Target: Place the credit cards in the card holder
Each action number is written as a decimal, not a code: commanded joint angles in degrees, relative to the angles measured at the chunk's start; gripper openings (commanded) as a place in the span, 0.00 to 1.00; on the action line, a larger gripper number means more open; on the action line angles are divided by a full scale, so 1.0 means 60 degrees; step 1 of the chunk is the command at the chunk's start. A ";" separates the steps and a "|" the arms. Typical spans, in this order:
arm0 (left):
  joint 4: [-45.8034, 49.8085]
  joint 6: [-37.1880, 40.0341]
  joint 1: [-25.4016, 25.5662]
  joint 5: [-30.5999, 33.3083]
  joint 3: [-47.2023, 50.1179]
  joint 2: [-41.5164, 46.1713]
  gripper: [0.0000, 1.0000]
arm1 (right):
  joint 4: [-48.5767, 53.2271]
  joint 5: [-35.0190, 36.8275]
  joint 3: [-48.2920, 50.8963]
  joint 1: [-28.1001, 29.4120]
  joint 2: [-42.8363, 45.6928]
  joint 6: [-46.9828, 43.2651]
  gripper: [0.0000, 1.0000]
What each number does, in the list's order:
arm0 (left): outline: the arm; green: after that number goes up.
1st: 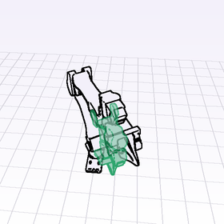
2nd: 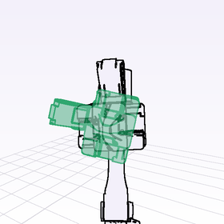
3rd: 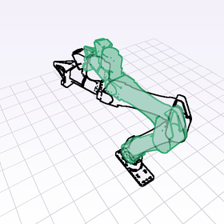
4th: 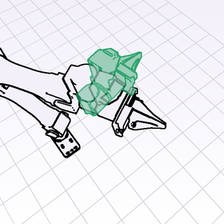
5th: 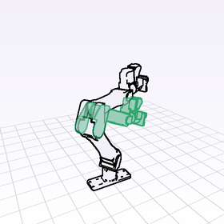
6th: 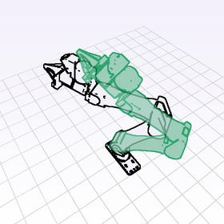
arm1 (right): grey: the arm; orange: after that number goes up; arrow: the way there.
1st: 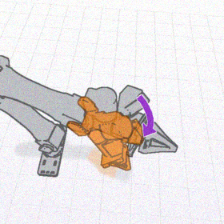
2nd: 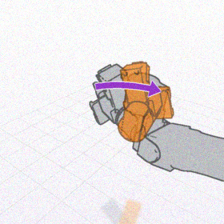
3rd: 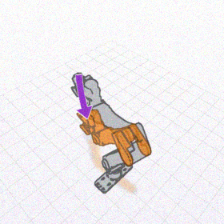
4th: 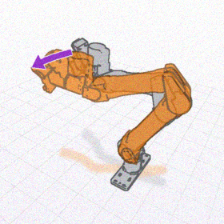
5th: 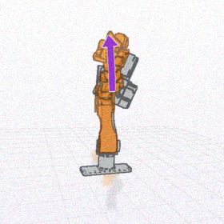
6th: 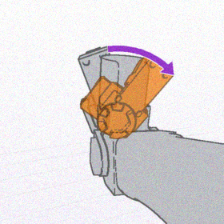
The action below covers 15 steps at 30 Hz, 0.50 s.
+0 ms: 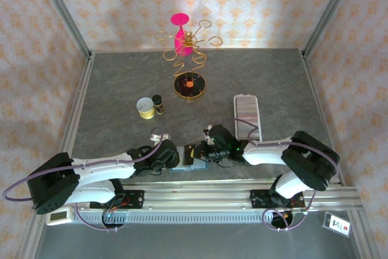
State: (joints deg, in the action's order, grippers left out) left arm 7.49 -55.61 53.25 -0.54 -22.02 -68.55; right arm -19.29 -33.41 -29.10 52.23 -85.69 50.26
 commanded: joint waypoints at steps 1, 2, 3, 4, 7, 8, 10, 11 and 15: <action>-0.0016 -0.0109 0.0061 -0.0515 0.0455 -0.0370 0.36 | -0.0101 -0.0118 0.0058 0.0083 -0.0053 0.0083 0.00; -0.0014 -0.0119 0.0060 -0.0512 0.0462 -0.0365 0.36 | -0.0130 -0.0127 0.0082 0.0080 -0.0019 0.0096 0.00; -0.0014 -0.0112 0.0065 -0.0511 0.0473 -0.0345 0.36 | -0.0315 -0.0217 0.0165 0.0084 -0.0011 0.0171 0.00; -0.0028 -0.0130 0.0067 -0.0504 0.0480 -0.0339 0.36 | -0.0411 -0.0318 0.0198 0.0085 -0.0037 0.0231 0.00; -0.0091 -0.0163 0.0063 -0.0519 0.0509 -0.0335 0.36 | -0.0394 -0.0452 0.0190 0.0085 -0.0114 0.0236 0.00; -0.0098 -0.0154 0.0065 -0.0526 0.0510 -0.0336 0.36 | -0.0422 -0.0464 0.0203 0.0085 -0.0145 0.0265 0.00; -0.0101 -0.0157 0.0066 -0.0533 0.0495 -0.0344 0.37 | -0.0372 -0.0540 0.0184 0.0084 -0.0178 0.0288 0.00; -0.0091 -0.0152 0.0064 -0.0527 0.0506 -0.0333 0.37 | -0.0302 -0.0542 0.0170 0.0085 -0.0173 0.0280 0.00; -0.0062 -0.0182 0.0064 -0.0482 0.0535 -0.0280 0.37 | 0.0227 -0.0525 0.0063 0.0074 -0.0175 0.0112 0.00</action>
State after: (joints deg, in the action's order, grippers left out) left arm 6.76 -55.75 53.25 -0.56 -21.58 -68.23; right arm -20.53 -35.64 -28.71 52.36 -86.11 51.44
